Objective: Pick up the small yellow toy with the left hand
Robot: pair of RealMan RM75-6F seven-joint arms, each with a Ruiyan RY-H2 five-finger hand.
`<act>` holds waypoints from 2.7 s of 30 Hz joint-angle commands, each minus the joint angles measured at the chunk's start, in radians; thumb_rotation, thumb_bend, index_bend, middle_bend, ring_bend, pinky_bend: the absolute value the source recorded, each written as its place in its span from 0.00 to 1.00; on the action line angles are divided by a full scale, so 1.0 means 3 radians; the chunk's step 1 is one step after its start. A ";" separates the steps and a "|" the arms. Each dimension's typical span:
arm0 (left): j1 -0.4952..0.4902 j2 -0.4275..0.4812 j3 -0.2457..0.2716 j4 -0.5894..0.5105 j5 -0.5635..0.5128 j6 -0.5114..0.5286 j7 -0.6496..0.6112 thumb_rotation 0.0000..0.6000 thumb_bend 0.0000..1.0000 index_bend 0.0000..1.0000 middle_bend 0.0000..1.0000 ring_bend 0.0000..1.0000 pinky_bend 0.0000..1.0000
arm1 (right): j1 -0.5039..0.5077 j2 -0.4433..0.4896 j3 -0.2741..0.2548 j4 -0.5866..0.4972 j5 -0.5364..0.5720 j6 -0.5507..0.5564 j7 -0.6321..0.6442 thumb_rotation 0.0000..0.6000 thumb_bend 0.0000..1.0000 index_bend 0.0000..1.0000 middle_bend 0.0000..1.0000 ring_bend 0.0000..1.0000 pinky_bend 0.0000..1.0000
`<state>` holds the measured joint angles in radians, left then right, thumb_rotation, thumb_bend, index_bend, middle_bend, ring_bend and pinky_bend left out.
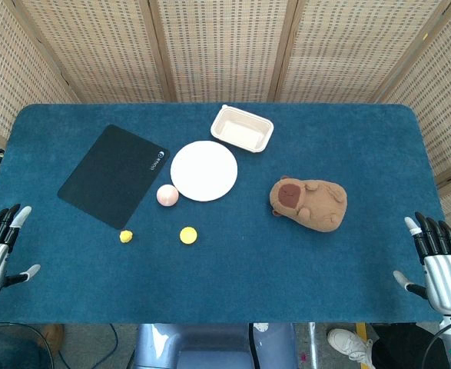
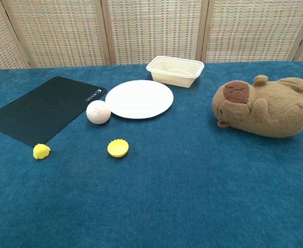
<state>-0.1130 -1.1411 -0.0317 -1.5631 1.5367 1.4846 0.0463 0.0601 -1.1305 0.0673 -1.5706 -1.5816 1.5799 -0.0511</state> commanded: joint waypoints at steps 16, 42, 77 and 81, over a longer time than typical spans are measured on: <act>-0.0557 -0.0263 -0.0087 0.0238 -0.0116 -0.0892 0.0173 1.00 0.09 0.02 0.00 0.00 0.00 | 0.0020 0.0043 -0.0014 -0.0056 0.0062 -0.0121 0.0009 1.00 0.00 0.00 0.00 0.00 0.00; -0.1385 -0.1119 -0.0220 0.0861 -0.0700 -0.2015 0.0776 1.00 0.25 0.37 0.00 0.00 0.00 | 0.0081 -0.0009 0.0047 0.0023 0.0280 -0.0301 -0.0005 1.00 0.00 0.00 0.00 0.00 0.00; -0.1694 -0.0919 -0.0366 0.0411 -0.0471 -0.1827 0.0433 1.00 0.30 0.52 0.00 0.00 0.00 | 0.0103 -0.0036 0.0077 0.0077 0.0374 -0.0358 0.0018 1.00 0.00 0.00 0.00 0.00 0.00; -0.1903 -0.0974 -0.0453 0.0223 -0.0519 -0.2012 0.0627 1.00 0.29 0.53 0.00 0.00 0.00 | 0.0106 -0.0037 0.0088 0.0089 0.0395 -0.0363 0.0026 1.00 0.00 0.00 0.00 0.00 0.00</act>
<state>-0.6475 -1.4260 -0.1481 -1.4663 1.3898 0.9140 0.1950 0.0916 -1.1415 0.0928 -1.5449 -1.4648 1.4717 -0.0442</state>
